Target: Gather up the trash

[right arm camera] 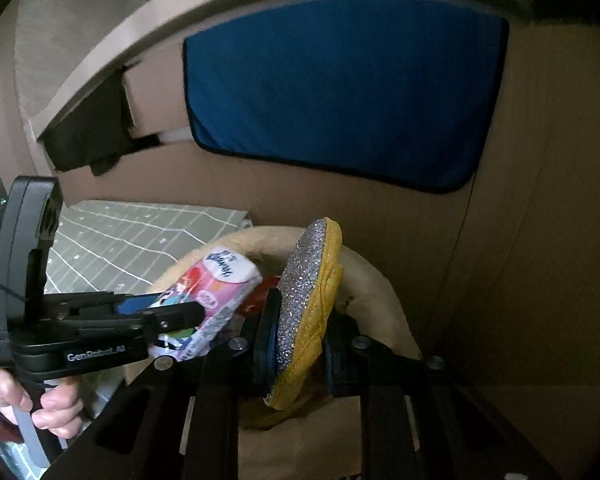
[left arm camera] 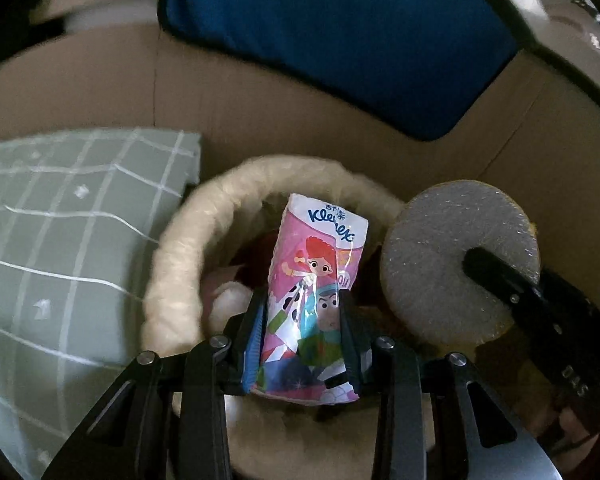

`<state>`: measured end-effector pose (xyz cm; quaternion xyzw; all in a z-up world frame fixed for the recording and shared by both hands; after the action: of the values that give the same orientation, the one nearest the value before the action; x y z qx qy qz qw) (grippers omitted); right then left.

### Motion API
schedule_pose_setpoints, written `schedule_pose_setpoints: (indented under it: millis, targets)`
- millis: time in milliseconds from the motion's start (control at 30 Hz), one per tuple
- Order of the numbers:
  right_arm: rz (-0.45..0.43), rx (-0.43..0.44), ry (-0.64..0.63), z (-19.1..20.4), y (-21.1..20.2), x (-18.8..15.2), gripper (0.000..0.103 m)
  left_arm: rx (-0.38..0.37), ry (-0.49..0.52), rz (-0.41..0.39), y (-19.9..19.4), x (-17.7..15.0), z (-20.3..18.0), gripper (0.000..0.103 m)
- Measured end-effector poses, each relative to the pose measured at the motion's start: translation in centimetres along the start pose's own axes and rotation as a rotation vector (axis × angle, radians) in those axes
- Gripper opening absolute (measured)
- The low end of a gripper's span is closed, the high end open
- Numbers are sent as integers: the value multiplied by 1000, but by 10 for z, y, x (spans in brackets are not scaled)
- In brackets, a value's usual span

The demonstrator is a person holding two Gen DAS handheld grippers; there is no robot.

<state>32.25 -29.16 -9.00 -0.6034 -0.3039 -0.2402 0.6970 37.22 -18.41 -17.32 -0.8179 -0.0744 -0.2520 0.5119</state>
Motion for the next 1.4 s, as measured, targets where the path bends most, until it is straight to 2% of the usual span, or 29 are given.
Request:
schedule_pose_setpoints:
  millis: [67,200,400,533,667,733,900,1067,1200,1400]
  targets:
    - [19,-3,6,-2,8,-2,16,41,34,-42,3,3,1,33]
    - [50,0,15,-4,23,-7,16,-17,20,-43,3,9,4,35]
    - [70,8,19,1,33,-12,16,-2,22,-68,-5,17,13,43]
    - [71,6,31,3,33,-15,17,18,63,-106,-18,19,10,43]
    - [63,-3,58,6,26,-17,24,26,71,-117,-37,13,9,43]
    - [59,-22,61,8,21,-18,32,58,72,-132,-50,9,9,43]
    - [27,-33,62,25,-9,-24,34,161,102,-224,-106,-20,3,49]
    - [-50,-37,30,59,-67,-40,35,247,112,-303,-166,-66,3,49]
    - [-95,-18,1,92,-110,-60,35,373,131,-343,-216,-110,7,49]
    - [-107,6,-61,139,-152,-96,36,380,133,-397,-264,-168,7,49]
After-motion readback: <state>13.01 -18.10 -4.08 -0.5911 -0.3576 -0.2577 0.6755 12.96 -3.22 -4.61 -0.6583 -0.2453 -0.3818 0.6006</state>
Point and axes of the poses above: each gripper's, at about its wrist camera, not at the fingertips, and y roughly the way its jaws point, z to its left, x to its top, the point moved 7 cm from there along y, roughly the way its jaws point, and after that the axes turned 6 degrees about z, right-handed, at the moved point
